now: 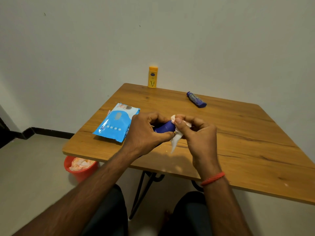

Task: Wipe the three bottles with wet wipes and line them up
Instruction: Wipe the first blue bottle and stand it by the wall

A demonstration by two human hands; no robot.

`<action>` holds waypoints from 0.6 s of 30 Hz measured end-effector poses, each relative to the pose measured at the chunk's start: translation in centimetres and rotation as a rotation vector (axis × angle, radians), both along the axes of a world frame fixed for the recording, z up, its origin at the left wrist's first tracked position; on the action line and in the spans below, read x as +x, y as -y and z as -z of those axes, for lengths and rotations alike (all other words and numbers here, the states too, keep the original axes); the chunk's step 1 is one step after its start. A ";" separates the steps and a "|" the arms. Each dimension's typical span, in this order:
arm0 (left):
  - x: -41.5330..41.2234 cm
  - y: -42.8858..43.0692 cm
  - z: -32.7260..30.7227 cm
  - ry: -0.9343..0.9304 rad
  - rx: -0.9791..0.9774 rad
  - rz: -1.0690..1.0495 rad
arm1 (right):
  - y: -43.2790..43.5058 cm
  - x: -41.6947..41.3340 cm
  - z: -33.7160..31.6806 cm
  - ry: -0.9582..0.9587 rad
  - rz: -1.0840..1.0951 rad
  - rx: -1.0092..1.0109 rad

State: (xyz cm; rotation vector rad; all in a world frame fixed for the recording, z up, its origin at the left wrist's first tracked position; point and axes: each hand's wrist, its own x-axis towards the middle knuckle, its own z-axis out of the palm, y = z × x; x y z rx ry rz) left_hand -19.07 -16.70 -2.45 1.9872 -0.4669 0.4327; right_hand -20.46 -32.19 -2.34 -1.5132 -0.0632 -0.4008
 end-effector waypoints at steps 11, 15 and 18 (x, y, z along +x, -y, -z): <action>0.4 -0.2 0.4 -0.361 -0.579 0.194 | -0.2 -0.3 1.4 0.158 -0.082 -0.081; 0.8 -0.4 0.6 -0.460 -0.721 0.152 | 0.4 -0.2 2.3 0.251 -0.094 -0.399; 1.0 -0.4 0.9 -0.517 -0.750 0.124 | 0.5 0.3 1.8 0.178 -0.092 -0.446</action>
